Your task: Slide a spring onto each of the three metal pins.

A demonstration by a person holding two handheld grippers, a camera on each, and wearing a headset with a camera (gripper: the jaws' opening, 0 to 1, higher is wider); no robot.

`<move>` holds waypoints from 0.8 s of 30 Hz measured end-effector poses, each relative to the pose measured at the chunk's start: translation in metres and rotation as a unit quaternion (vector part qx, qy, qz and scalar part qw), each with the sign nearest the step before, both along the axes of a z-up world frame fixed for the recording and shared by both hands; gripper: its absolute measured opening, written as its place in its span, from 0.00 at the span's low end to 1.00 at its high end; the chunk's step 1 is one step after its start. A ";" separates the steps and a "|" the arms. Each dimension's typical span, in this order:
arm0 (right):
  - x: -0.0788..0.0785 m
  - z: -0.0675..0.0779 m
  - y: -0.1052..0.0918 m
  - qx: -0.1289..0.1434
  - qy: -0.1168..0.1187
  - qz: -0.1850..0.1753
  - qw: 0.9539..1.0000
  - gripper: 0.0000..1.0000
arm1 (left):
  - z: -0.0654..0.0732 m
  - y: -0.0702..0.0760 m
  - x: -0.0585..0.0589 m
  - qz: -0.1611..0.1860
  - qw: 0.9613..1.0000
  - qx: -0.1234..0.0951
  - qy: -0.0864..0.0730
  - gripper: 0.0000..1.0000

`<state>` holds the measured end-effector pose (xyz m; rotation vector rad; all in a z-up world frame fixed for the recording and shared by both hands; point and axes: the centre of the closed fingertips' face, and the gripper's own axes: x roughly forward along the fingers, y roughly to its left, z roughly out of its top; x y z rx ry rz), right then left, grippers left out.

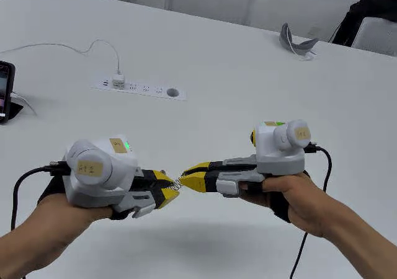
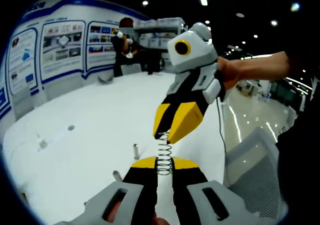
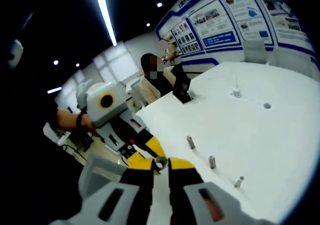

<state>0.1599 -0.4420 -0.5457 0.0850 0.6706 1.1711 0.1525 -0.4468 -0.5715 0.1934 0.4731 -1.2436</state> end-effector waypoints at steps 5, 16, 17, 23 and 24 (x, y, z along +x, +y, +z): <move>-0.005 0.005 -0.002 -0.057 -0.030 0.056 0.996 0.12 | 0.006 -0.008 -0.002 -0.015 1.000 -0.011 -0.005 0.09; -0.018 0.000 -0.002 -0.170 -0.071 0.200 0.962 0.12 | 0.011 -0.017 -0.009 -0.036 0.999 -0.023 -0.013 0.09; -0.019 0.001 -0.001 -0.175 -0.074 0.209 0.959 0.12 | 0.012 -0.017 -0.009 -0.036 0.999 -0.025 -0.013 0.09; -0.019 0.001 0.007 -0.195 -0.090 0.246 0.945 0.12 | 0.018 -0.013 -0.008 -0.041 0.999 -0.028 -0.020 0.09; -0.019 0.001 0.007 -0.196 -0.091 0.250 0.944 0.12 | 0.018 -0.013 -0.008 -0.043 0.998 -0.028 -0.023 0.09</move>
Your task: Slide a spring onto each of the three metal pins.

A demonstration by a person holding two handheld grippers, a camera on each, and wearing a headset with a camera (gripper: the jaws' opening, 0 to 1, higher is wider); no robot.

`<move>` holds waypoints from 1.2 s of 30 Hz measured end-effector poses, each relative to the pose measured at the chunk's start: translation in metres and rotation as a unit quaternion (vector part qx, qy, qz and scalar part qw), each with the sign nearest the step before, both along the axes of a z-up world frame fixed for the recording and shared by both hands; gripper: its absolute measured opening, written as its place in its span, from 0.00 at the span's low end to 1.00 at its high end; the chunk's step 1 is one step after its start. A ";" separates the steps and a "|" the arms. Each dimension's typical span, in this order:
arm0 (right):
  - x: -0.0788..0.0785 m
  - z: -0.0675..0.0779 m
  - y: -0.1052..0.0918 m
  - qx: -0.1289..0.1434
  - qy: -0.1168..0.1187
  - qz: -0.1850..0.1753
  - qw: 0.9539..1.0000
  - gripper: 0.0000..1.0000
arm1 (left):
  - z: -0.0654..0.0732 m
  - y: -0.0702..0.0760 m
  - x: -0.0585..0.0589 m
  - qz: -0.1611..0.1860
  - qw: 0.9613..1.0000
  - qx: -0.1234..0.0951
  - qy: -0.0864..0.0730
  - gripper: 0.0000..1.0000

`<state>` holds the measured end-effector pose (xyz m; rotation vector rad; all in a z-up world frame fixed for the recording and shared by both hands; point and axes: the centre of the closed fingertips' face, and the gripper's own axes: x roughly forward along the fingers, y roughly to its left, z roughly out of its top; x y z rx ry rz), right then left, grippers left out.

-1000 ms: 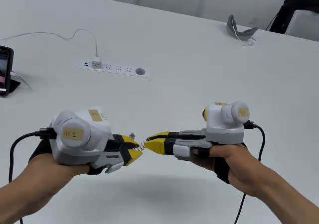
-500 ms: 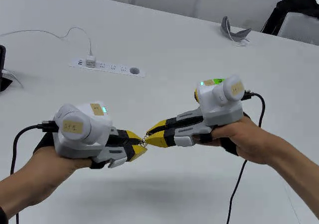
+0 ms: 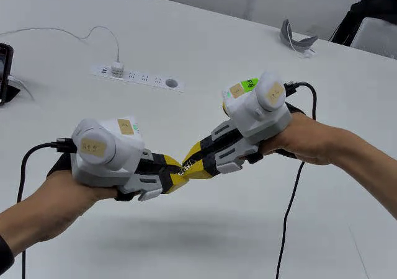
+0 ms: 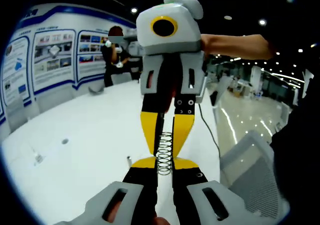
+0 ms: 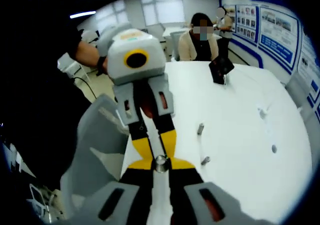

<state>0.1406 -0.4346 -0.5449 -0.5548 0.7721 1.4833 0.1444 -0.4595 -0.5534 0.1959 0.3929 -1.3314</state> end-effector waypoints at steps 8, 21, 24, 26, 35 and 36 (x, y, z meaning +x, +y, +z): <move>-0.001 -0.002 0.003 -0.001 -0.005 0.006 1.000 0.12 | -0.001 0.005 0.000 0.009 1.000 -0.020 0.008 0.10; 0.000 -0.004 -0.004 0.018 -0.006 -0.016 1.000 0.12 | -0.006 0.004 -0.002 0.012 1.000 -0.017 0.016 0.14; 0.002 -0.002 -0.007 0.024 -0.004 -0.022 0.999 0.12 | -0.008 0.005 -0.003 0.012 1.000 -0.012 0.017 0.16; 0.005 -0.003 -0.010 0.022 -0.007 -0.028 0.999 0.12 | -0.011 0.008 -0.003 0.015 1.000 -0.008 0.019 0.19; 0.012 -0.013 -0.028 0.005 -0.020 -0.047 0.999 0.12 | -0.023 0.025 0.003 0.042 0.999 0.009 0.022 0.26; 0.013 -0.015 -0.031 0.000 -0.019 -0.052 0.998 0.12 | -0.024 0.028 0.004 0.046 0.999 0.012 0.021 0.27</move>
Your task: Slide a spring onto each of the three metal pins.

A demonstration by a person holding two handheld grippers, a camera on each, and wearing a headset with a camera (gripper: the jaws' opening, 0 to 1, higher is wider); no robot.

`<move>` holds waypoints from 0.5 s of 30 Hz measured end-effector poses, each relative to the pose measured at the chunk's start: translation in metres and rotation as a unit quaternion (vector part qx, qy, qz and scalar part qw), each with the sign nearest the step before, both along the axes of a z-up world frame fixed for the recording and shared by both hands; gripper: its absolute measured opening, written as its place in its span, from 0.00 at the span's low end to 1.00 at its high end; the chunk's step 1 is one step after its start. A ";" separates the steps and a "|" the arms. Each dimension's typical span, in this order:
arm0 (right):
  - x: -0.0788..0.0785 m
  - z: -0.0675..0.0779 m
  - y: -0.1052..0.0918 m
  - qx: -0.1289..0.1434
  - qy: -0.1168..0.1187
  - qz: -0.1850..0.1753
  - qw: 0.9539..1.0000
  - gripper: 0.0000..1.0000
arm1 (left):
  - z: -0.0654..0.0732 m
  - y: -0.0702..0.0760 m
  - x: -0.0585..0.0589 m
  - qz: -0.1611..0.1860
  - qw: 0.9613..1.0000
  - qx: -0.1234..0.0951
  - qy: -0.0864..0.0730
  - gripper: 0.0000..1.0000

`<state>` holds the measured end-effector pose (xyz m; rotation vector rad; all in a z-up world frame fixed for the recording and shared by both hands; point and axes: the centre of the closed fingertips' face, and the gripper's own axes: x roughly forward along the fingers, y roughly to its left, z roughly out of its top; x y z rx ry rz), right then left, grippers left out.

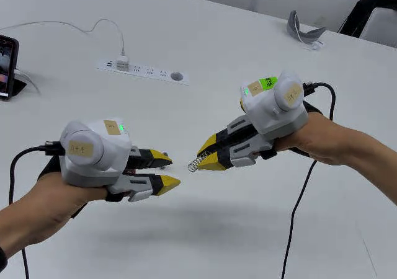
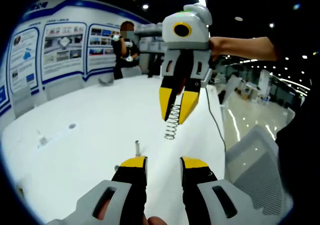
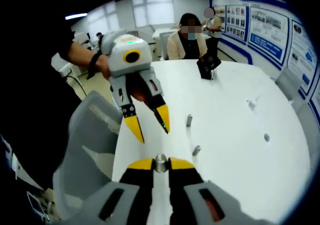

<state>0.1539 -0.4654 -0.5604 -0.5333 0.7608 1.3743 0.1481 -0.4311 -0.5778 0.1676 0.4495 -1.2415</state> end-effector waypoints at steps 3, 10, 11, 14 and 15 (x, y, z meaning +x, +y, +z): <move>0.006 -0.010 -0.011 -0.018 -0.003 -0.018 1.000 0.12 | -0.004 0.010 0.005 0.016 1.000 0.004 0.002 0.30; 0.020 -0.029 -0.034 -0.053 -0.015 -0.056 0.997 0.12 | -0.010 0.034 0.016 0.055 0.998 0.010 0.009 0.35; 0.021 -0.031 -0.036 -0.055 -0.015 -0.058 0.997 0.12 | -0.011 0.037 0.017 0.059 0.998 0.012 0.009 0.36; 0.025 -0.035 -0.043 -0.062 -0.016 -0.066 0.996 0.12 | -0.014 0.047 0.019 0.073 0.997 0.017 0.012 0.39; 0.027 -0.037 -0.045 -0.064 -0.017 -0.069 0.995 0.12 | -0.015 0.051 0.020 0.079 0.997 0.019 0.013 0.40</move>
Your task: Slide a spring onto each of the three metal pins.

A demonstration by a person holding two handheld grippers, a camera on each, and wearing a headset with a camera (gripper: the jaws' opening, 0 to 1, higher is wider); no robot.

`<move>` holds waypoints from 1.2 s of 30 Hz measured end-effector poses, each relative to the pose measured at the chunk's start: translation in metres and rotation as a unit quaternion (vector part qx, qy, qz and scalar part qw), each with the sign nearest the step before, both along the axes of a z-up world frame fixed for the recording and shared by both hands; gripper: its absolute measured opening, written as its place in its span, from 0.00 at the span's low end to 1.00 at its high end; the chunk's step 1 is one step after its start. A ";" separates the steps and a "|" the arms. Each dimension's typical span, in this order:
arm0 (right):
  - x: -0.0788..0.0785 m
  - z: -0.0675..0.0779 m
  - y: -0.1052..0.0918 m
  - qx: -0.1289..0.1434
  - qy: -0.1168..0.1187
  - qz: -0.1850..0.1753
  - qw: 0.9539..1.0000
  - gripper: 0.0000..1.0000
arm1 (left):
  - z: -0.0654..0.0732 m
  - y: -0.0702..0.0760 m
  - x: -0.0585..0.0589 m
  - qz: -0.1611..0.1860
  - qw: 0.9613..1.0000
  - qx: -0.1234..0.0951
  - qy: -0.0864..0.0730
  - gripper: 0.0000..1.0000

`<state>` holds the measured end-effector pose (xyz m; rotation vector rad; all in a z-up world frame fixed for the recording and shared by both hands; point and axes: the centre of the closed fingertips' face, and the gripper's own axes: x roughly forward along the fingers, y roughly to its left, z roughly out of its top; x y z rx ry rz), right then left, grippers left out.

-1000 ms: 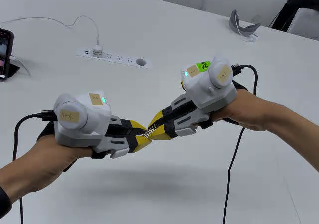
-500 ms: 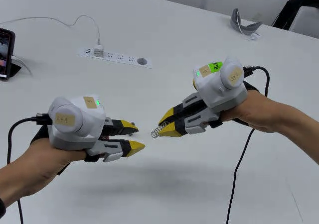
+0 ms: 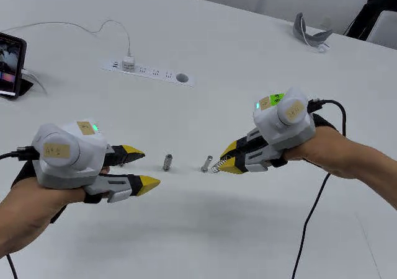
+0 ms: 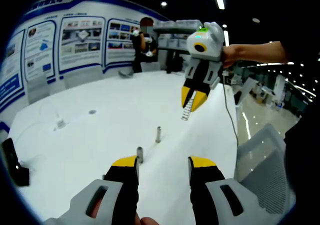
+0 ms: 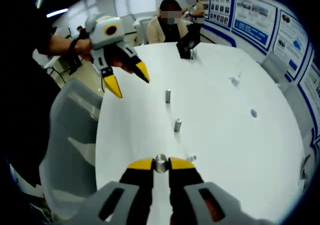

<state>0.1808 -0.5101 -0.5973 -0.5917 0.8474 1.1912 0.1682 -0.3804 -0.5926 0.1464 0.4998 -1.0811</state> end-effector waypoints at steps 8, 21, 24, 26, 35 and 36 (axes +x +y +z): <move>0.014 -0.003 -0.008 -0.013 -0.010 -0.007 1.000 0.12 | -0.007 0.023 0.003 0.034 0.999 0.008 0.011 0.47; 0.043 -0.016 -0.012 -0.024 -0.017 -0.022 0.999 0.12 | -0.016 0.054 0.003 0.083 0.996 0.021 0.024 0.59; 0.046 -0.017 -0.010 -0.025 -0.017 -0.020 0.999 0.12 | -0.018 0.058 0.003 0.092 0.995 0.021 0.027 0.61; 0.049 -0.020 -0.009 -0.027 -0.015 -0.019 0.999 0.12 | -0.019 0.061 0.002 0.096 0.995 0.020 0.030 0.62; 0.056 -0.035 -0.010 -0.045 -0.013 -0.011 0.999 0.12 | -0.024 0.073 -0.001 0.106 0.993 0.028 0.040 0.68; 0.056 -0.036 -0.010 -0.046 -0.012 -0.010 0.999 0.13 | -0.024 0.074 -0.002 0.106 0.993 0.028 0.041 0.68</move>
